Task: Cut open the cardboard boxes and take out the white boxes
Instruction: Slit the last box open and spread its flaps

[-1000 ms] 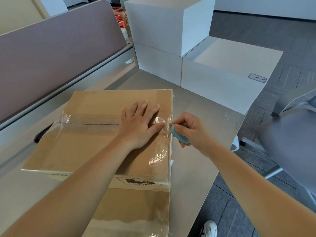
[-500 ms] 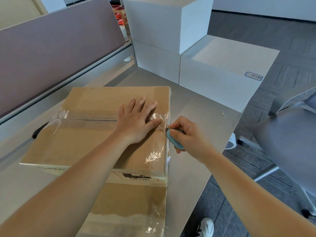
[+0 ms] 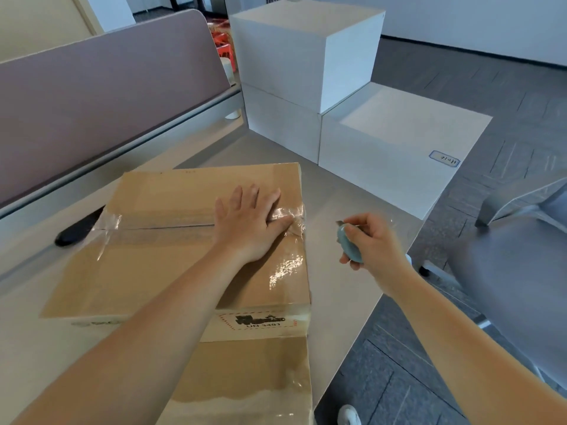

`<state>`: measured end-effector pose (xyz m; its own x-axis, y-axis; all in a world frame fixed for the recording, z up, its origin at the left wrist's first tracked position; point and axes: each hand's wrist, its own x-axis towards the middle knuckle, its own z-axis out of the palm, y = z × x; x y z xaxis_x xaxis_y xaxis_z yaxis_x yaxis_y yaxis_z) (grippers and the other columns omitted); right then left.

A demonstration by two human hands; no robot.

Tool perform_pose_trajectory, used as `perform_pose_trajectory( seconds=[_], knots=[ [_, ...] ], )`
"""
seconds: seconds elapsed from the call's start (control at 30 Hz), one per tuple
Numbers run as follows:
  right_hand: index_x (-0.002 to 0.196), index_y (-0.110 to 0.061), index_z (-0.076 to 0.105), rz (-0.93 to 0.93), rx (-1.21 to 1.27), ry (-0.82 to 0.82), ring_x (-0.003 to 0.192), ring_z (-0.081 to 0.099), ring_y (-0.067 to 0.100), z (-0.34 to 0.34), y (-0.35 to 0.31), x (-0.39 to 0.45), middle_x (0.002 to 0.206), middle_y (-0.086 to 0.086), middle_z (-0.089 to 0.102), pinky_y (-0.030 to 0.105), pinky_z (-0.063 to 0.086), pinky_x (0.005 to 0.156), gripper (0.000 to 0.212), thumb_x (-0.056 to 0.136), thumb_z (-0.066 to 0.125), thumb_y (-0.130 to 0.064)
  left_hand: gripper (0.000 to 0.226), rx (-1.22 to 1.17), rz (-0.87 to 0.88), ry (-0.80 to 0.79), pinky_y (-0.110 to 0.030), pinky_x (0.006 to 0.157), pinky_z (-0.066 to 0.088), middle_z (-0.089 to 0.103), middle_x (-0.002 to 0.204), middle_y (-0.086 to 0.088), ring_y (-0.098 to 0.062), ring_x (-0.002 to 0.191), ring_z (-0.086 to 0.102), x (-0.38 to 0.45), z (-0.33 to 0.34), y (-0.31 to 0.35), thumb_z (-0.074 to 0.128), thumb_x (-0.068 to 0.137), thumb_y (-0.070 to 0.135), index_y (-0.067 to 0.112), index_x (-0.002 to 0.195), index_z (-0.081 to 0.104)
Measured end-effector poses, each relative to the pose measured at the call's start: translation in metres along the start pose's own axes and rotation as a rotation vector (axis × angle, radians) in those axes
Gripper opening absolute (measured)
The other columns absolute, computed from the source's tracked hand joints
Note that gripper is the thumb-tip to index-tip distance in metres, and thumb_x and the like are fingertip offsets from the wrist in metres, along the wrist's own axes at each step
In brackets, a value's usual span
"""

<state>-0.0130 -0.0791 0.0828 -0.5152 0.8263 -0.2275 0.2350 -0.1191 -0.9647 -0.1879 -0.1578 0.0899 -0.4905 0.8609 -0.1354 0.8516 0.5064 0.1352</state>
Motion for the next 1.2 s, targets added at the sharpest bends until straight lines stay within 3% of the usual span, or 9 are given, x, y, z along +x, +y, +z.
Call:
perform_pose_trajectory(
  seconds=[0.1,0.2,0.37,0.5,0.63,0.77,0.9,1.03,1.2],
  knots=[
    [0.101,-0.011,0.045,0.009,0.09,0.038,0.051,0.058,0.011,-0.014,-0.014,0.01,0.083,0.002,0.052,0.016,0.046,0.04,0.008,0.096,0.04,-0.007,0.063,-0.039,-0.096,0.008,-0.051,0.113,-0.004,-0.005,0.158,0.0,-0.025,0.144,-0.008,0.004,0.004,0.023,0.021,0.091,0.063,0.038,0.147,0.008],
    [0.103,-0.012,0.043,-0.04,0.122,0.043,0.063,0.059,0.016,-0.024,-0.03,0.02,0.09,0.003,0.052,0.018,0.052,0.046,0.012,0.095,0.042,-0.004,0.062,-0.102,-0.176,0.012,-0.051,0.112,-0.006,-0.004,0.158,-0.001,-0.026,0.144,-0.008,0.011,0.004,0.044,0.022,0.092,0.062,0.035,0.147,0.01],
    [0.091,-0.019,0.054,-0.131,0.11,-0.074,0.065,0.062,0.019,-0.026,-0.054,0.032,0.098,0.007,0.056,0.019,0.055,0.052,0.015,0.091,0.051,-0.004,0.05,-0.237,-0.131,0.092,-0.05,0.113,0.003,0.012,0.155,-0.003,-0.023,0.144,0.0,0.004,-0.007,0.046,0.029,0.095,0.052,0.023,0.135,0.039],
    [0.088,-0.023,0.058,-0.166,0.104,-0.216,0.068,0.058,0.017,0.011,-0.061,0.032,0.086,-0.007,0.058,0.02,0.052,0.057,0.019,0.088,0.056,-0.004,0.059,-0.297,-0.146,0.11,-0.045,0.116,0.0,0.006,0.157,-0.002,-0.02,0.144,-0.004,-0.025,-0.018,0.0,0.035,0.094,0.049,0.024,0.146,0.023],
    [0.103,-0.023,0.054,-0.185,0.013,-0.319,0.076,0.061,0.022,0.069,-0.065,0.025,0.094,0.001,0.056,0.021,0.054,0.061,0.023,0.086,0.061,-0.009,0.068,-0.219,-0.261,0.12,-0.039,0.116,-0.001,0.005,0.157,0.0,-0.019,0.144,-0.002,-0.06,-0.027,-0.073,0.04,0.091,0.054,0.025,0.148,0.016],
    [0.083,-0.02,0.053,-0.202,-0.024,-0.404,0.065,0.06,0.014,0.13,-0.072,0.011,0.082,-0.003,0.057,0.017,0.051,0.052,0.015,0.085,0.062,-0.008,0.094,-0.209,-0.325,0.052,-0.038,0.117,0.003,0.006,0.157,-0.001,-0.02,0.144,0.002,-0.089,-0.031,-0.136,0.035,0.072,0.078,0.026,0.148,0.015],
    [0.074,-0.023,0.056,-0.308,-0.129,-0.422,0.066,0.052,0.007,0.178,-0.067,-0.002,0.074,-0.007,0.055,0.009,0.046,0.052,0.023,0.081,0.064,-0.003,0.087,-0.285,-0.287,-0.011,-0.04,0.116,0.002,-0.001,0.157,0.0,-0.02,0.144,-0.003,-0.105,-0.026,-0.174,0.056,0.078,0.063,0.035,0.147,0.01],
    [0.077,-0.026,0.061,-0.38,-0.248,-0.446,0.061,0.054,-0.005,0.201,-0.061,-0.01,0.072,-0.014,0.056,0.004,0.041,0.055,0.021,0.08,0.065,-0.006,0.088,-0.365,-0.198,-0.052,-0.04,0.115,0.005,-0.001,0.157,0.004,-0.019,0.144,-0.002,-0.104,-0.022,-0.191,0.064,0.076,0.055,0.041,0.145,0.011],
    [0.074,-0.036,0.055,-0.458,-0.376,-0.48,0.063,0.05,-0.014,0.212,-0.064,-0.021,0.075,-0.017,0.056,0.001,0.037,0.059,0.031,0.083,0.063,-0.008,0.088,-0.462,-0.097,-0.085,-0.04,0.116,0.005,-0.001,0.157,0.006,-0.016,0.143,-0.003,-0.098,-0.02,-0.204,0.069,0.074,0.05,0.044,0.143,0.015]
  ],
)
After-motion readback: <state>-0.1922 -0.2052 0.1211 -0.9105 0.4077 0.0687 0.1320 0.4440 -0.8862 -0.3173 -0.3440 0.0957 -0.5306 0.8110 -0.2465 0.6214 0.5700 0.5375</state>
